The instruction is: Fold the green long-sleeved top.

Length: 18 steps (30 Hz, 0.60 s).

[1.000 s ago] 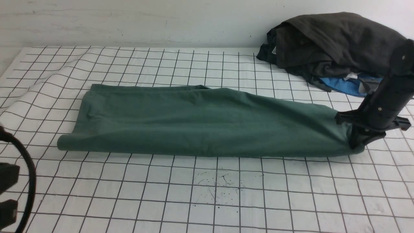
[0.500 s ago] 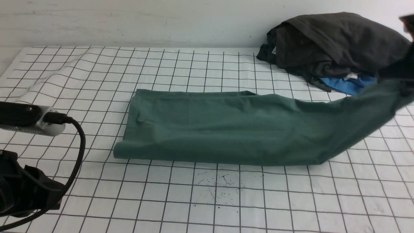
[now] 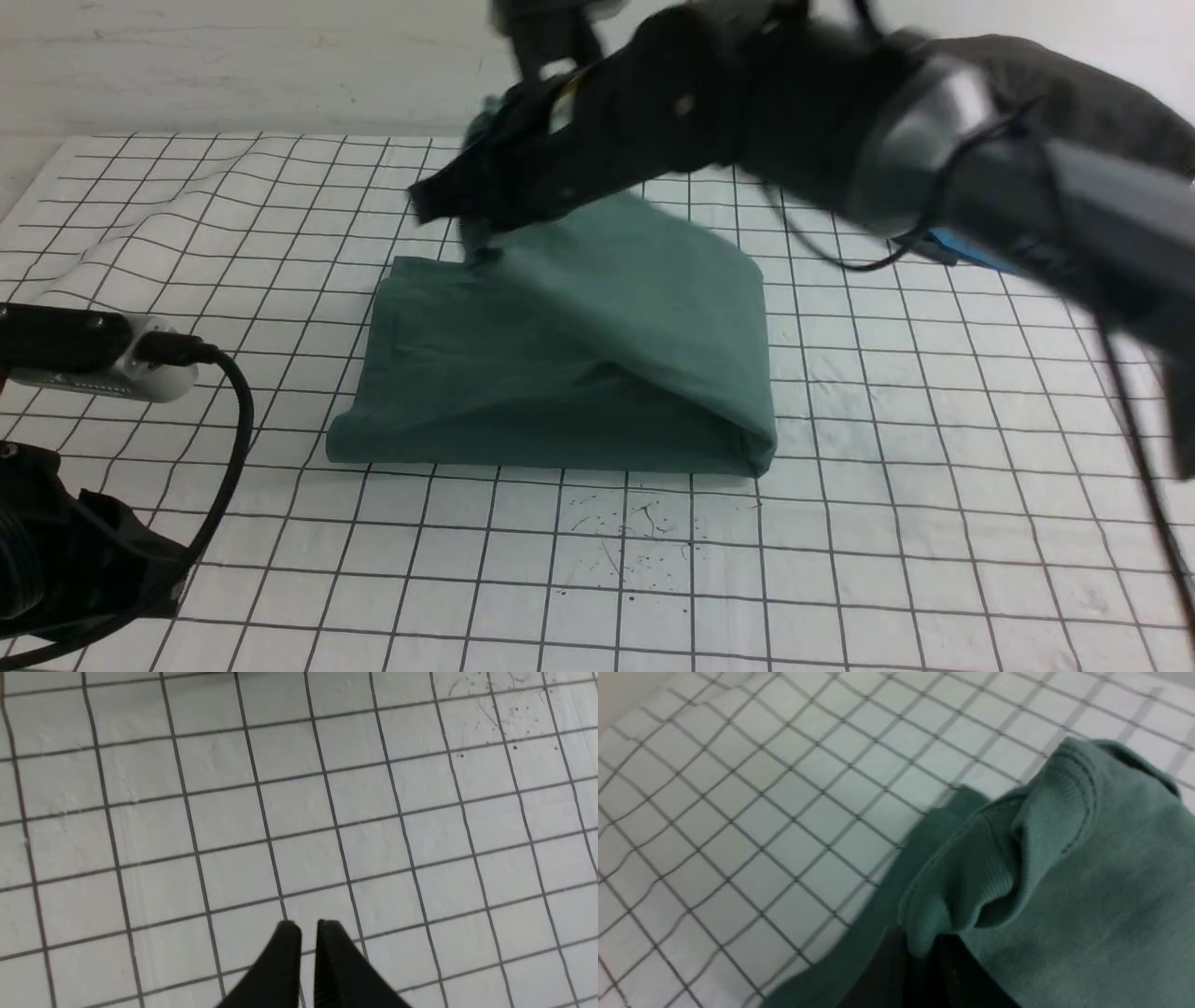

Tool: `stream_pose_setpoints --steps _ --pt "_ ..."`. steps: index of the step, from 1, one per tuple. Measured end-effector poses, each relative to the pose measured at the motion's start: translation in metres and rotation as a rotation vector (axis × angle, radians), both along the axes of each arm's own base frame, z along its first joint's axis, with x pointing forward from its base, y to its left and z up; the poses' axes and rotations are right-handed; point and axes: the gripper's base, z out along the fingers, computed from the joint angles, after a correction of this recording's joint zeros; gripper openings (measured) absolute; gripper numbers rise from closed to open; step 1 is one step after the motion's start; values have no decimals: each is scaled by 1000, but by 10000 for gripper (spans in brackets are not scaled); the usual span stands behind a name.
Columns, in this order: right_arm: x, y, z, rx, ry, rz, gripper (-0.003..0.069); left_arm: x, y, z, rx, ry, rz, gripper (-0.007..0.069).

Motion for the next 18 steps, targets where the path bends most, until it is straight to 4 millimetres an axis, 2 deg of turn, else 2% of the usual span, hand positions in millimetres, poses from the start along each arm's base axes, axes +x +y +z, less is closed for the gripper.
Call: stream_pose_setpoints --steps 3,5,7,9,10,11,13,14,16,18 --pt "-1 39 -46 -19 37 50 31 -2 -1 -1 -4 19 -9 34" --pt "0 56 -75 -38 56 70 40 -2 -1 -1 -5 19 -9 34" --pt "3 65 -90 -45 70 78 67 -2 -1 -1 -5 19 -9 34" --pt "6 70 -99 -54 82 81 131 -2 -1 -1 -5 19 -9 34" --pt "7 70 -99 -54 83 82 147 -2 -1 -1 -5 19 -8 34" --pt "9 71 -89 -46 75 84 216 -2 -1 -1 -5 18 -8 34" --pt "11 68 -64 -28 46 84 303 -1 -1 0 -5 13 -6 34" --pt "11 67 -62 -28 46 84 309 -1 -1 0 -5 13 -6 34" --pt "13 59 -40 -23 30 77 353 -1 -1 0 -5 12 -5 34" --pt "19 43 -14 -24 17 58 369 -1 -1 0 -5 8 -4 34"
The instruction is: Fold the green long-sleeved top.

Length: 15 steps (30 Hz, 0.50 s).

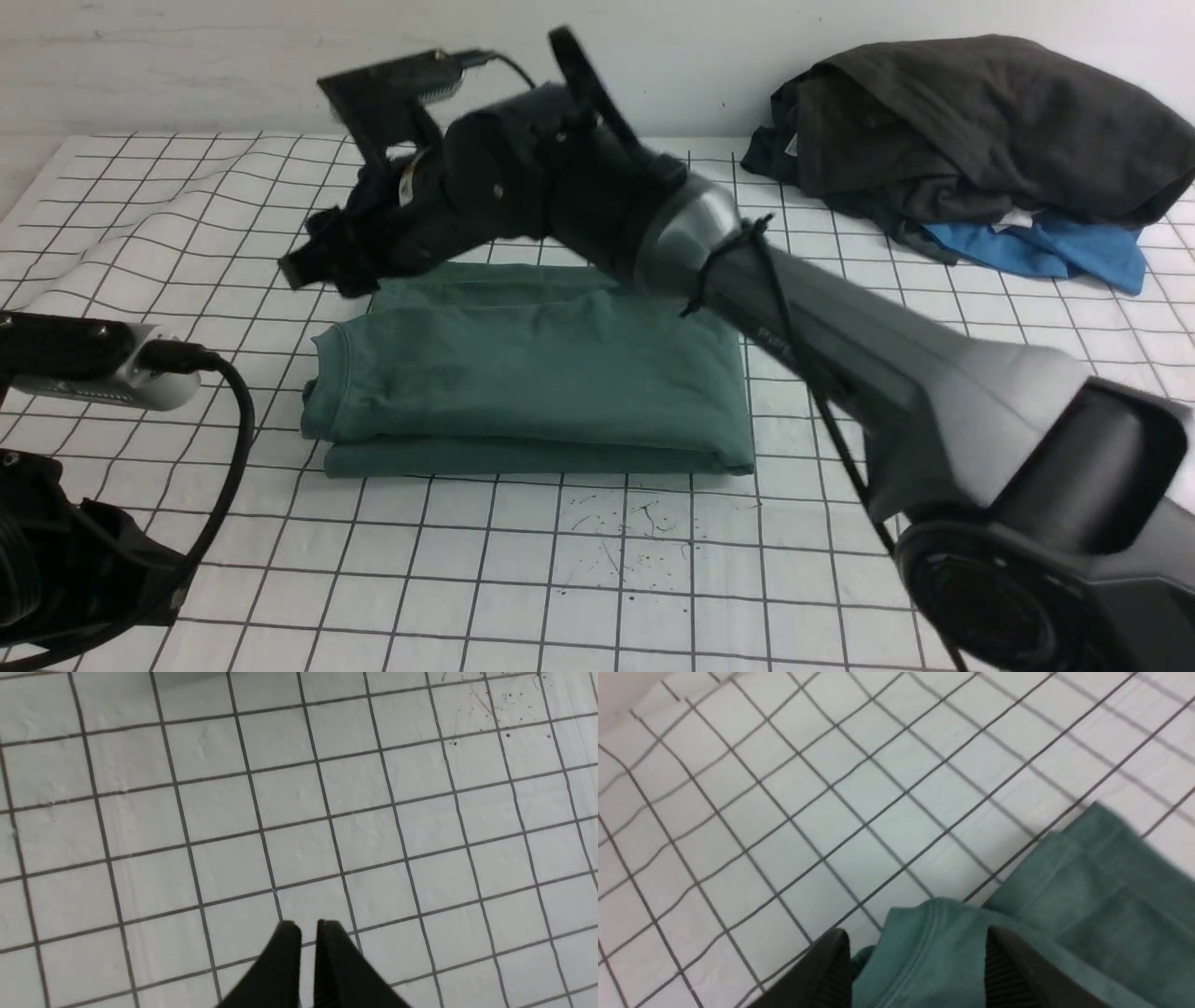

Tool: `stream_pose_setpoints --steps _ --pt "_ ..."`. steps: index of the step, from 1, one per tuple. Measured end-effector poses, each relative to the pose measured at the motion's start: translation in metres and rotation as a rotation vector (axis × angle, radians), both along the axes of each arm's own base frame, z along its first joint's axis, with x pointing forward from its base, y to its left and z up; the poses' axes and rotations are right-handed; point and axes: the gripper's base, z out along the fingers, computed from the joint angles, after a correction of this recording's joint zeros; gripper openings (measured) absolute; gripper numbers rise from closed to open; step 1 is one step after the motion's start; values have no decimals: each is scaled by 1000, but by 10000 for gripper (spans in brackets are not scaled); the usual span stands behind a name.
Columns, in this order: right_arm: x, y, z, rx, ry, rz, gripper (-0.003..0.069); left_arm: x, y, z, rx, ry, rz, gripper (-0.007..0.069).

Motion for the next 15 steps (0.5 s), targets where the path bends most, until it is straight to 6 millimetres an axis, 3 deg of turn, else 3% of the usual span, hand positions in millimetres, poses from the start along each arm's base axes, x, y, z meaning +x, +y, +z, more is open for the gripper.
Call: stream_pose_setpoints --steps 3,6,7,8,9,11,15 --pt "12 -20 5 -18 26 -36 323 4 1 2 -1 -42 16 34" --pt "16 -21 -16 -38 94 -41 256 6 0 4 -13 -77 18 34" --pt "16 -16 -40 -45 152 -25 181 7 -3 5 -22 -98 -8 34" --pt "15 -15 -41 -42 155 -21 173 7 -3 5 -20 -101 -14 34" --pt "11 -3 -71 -44 193 17 97 5 -10 8 -26 -127 -66 34" --pt "7 9 -96 -45 197 54 38 0 -17 11 -28 -164 -129 34" --pt "-2 24 -118 -79 142 142 -8 -18 -29 23 -12 -258 -255 34"
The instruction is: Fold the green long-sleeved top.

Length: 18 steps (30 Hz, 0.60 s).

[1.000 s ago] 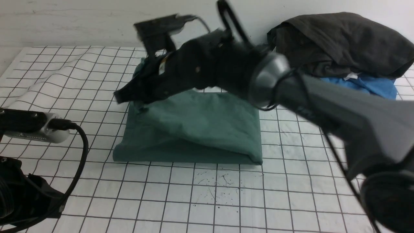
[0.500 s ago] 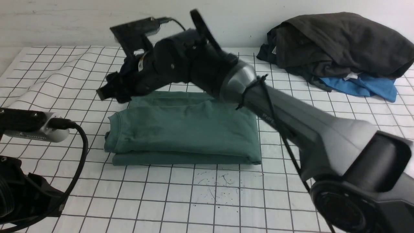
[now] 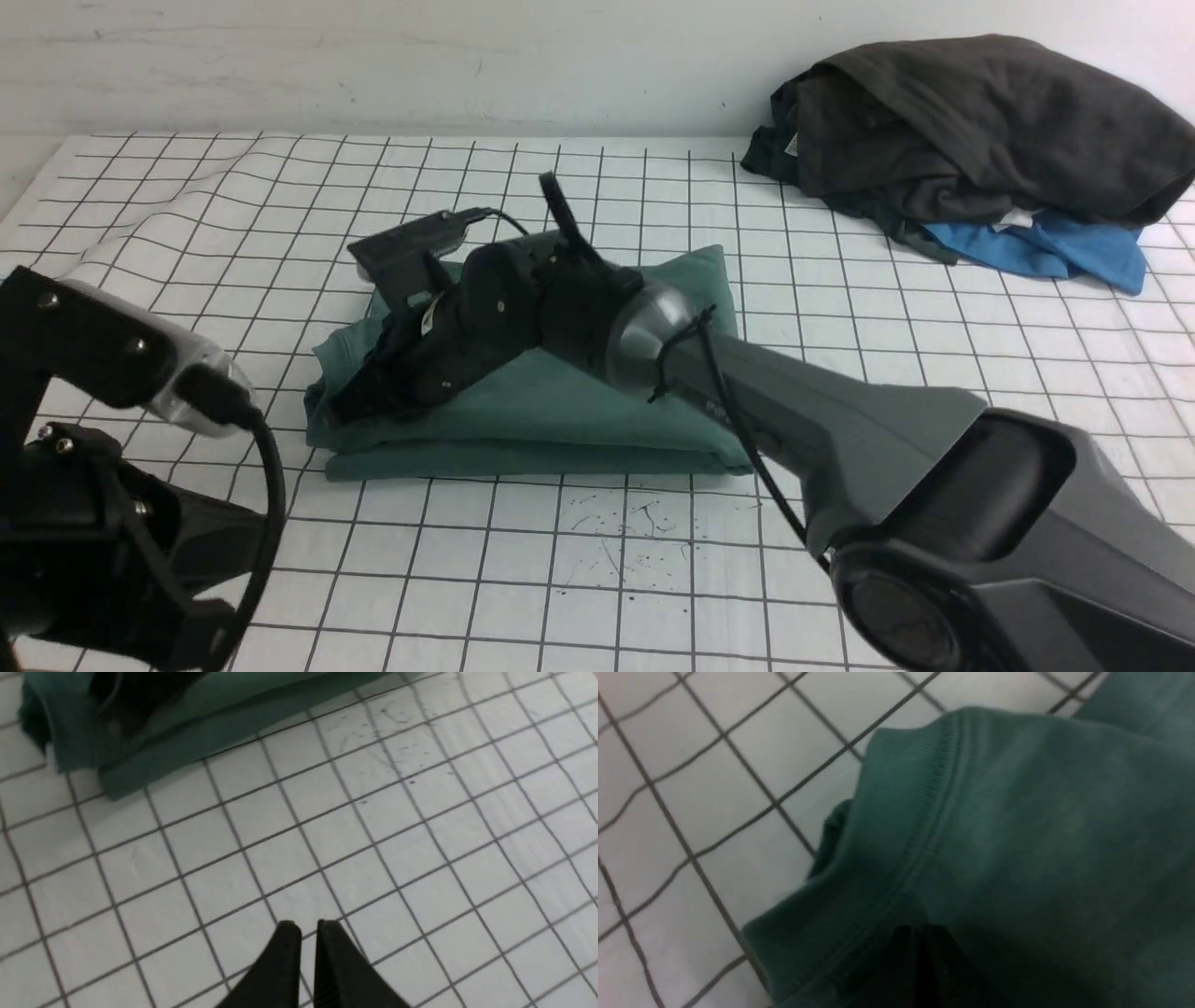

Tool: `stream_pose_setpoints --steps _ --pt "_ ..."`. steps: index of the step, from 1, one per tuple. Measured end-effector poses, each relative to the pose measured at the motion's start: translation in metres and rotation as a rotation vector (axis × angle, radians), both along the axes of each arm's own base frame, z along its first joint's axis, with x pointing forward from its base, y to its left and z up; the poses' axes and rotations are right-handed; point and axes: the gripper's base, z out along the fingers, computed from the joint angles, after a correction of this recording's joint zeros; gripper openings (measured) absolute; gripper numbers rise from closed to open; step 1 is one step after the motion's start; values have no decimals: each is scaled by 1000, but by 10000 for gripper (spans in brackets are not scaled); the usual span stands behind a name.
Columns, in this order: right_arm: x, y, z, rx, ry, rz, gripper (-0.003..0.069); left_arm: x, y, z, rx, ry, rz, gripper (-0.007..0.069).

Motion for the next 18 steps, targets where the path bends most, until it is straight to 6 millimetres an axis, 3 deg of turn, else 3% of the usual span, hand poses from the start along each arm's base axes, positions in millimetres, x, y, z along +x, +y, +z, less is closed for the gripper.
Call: stream_pose_setpoints --steps 2,4,5,9,13,15,18 --pt "-1 0 7 -15 -33 33 -12 -9 -1 3 12 -41 -24 34" --pt "-3 -11 45 -57 -114 86 -13 -28 5 3 49 -125 -11 34" --pt "-4 -12 50 -58 -120 87 -13 -28 5 3 47 -126 -8 34" --pt "-12 -66 162 -44 -207 62 -13 -59 20 -12 80 -306 81 34" --pt "-35 -139 239 -56 -259 -16 -14 -76 27 -32 52 -441 135 33" --pt "-44 -161 251 -77 -274 -46 -14 -80 28 -38 41 -473 146 30" --pt "-80 -208 260 -143 -261 -116 -14 -87 30 -46 17 -570 164 23"
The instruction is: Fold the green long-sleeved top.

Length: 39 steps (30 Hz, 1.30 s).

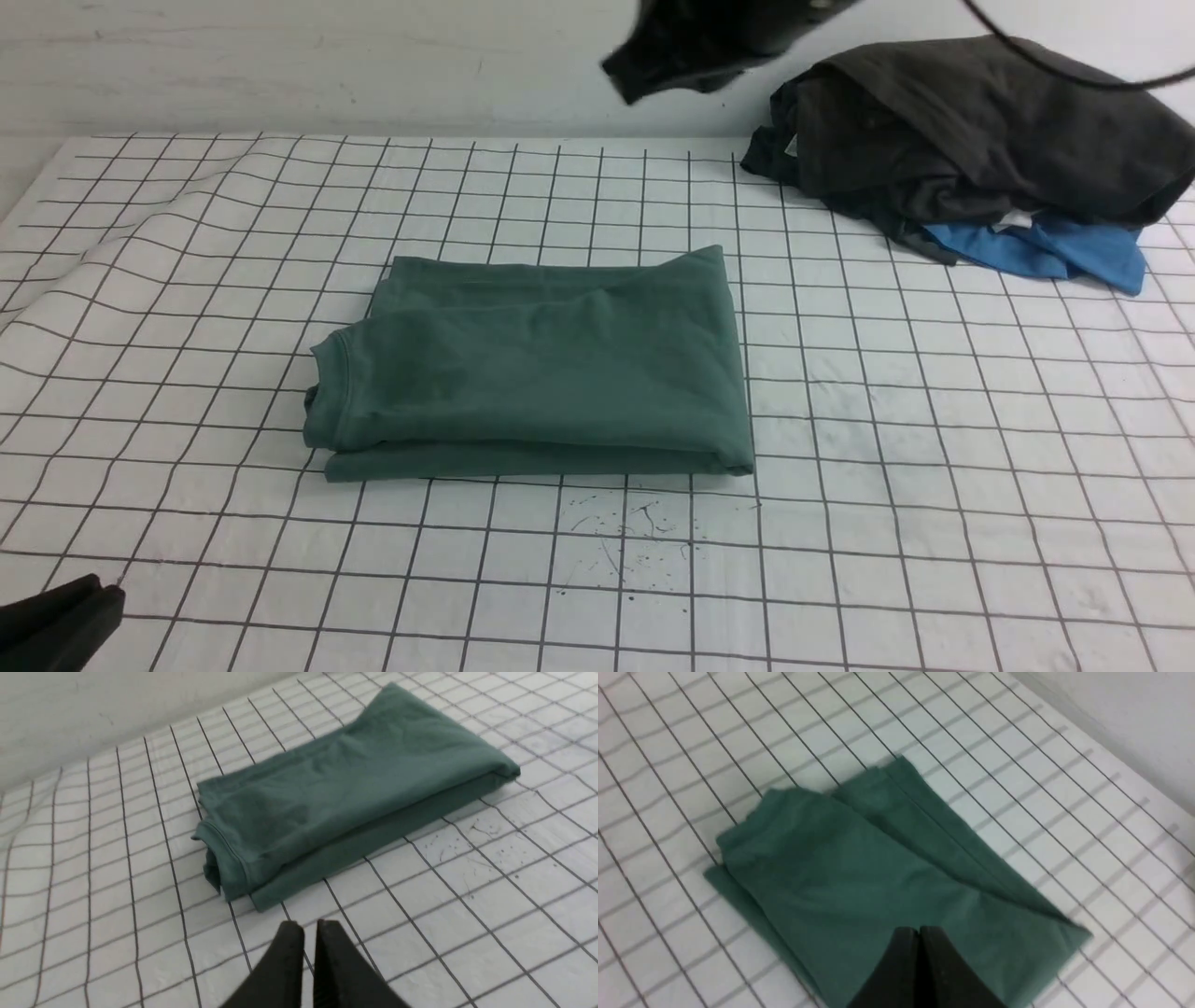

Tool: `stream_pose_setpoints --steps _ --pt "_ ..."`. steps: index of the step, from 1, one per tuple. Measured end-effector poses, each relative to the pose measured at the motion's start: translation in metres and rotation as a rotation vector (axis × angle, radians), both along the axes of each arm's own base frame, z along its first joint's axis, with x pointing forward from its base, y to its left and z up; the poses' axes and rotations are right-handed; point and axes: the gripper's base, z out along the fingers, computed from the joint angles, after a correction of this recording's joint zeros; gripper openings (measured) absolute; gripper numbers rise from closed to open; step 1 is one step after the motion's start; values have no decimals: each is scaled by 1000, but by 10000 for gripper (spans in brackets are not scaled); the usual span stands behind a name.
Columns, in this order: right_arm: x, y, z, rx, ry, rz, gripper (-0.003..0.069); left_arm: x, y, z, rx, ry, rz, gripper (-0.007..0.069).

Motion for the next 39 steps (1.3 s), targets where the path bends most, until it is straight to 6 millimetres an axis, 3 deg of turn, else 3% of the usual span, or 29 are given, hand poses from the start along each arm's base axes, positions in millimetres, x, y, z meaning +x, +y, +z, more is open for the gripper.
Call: stream_pose_setpoints --steps 2,3,5,7,10,15,20,32,39 --pt "-24 -20 -9 -34 37 -29 -14 -1 1 1 -7 -43 3 23" --pt "-27 -22 -10 -39 41 -30 -14 -1 1 1 -8 -47 4 23" --pt "-61 -44 -37 -63 101 -49 -14 0 1 3 -15 -67 9 23" --pt "-76 -54 -43 -43 91 -56 -14 0 1 3 -14 -67 9 23" --pt "-119 -80 -77 55 40 -84 -14 0 1 2 -14 -62 7 23" --pt "-160 -105 -120 195 -22 -124 -14 -1 1 2 -14 -57 5 23" --pt "-192 -126 -162 222 -28 -146 -14 -1 1 2 -11 -58 4 23" --pt "-212 -140 -194 140 30 -132 -14 -1 1 2 -10 -56 3 23" --pt "-236 -163 -210 122 -106 -132 -14 -1 0 1 -6 -43 -3 23"
